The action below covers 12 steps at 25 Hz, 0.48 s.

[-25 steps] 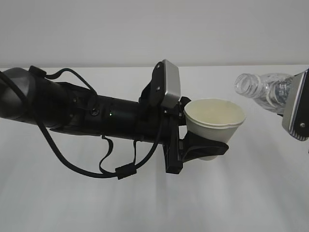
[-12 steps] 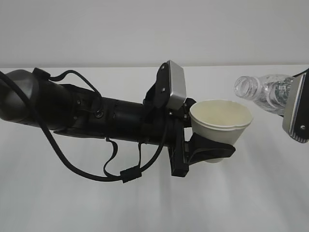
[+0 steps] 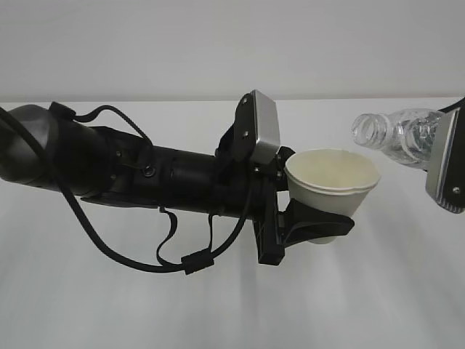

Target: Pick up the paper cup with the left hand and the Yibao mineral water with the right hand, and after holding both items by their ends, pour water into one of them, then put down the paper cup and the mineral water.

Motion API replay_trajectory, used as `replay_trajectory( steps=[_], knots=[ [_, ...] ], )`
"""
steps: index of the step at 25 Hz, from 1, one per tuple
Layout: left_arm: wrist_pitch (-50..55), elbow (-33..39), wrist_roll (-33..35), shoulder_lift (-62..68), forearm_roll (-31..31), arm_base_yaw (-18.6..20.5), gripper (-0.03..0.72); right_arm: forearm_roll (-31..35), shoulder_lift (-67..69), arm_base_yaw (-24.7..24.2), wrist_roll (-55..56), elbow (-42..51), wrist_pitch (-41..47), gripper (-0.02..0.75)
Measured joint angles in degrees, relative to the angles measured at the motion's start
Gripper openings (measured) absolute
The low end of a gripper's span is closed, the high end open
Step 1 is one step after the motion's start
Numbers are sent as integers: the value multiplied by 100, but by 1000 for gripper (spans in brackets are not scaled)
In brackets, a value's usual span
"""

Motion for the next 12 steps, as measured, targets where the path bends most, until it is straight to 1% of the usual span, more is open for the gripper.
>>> replay_trajectory(
  steps=[12],
  knots=[
    [0, 0, 0, 0, 0, -4, 436, -342, 0, 0, 0, -48, 0, 467]
  ],
)
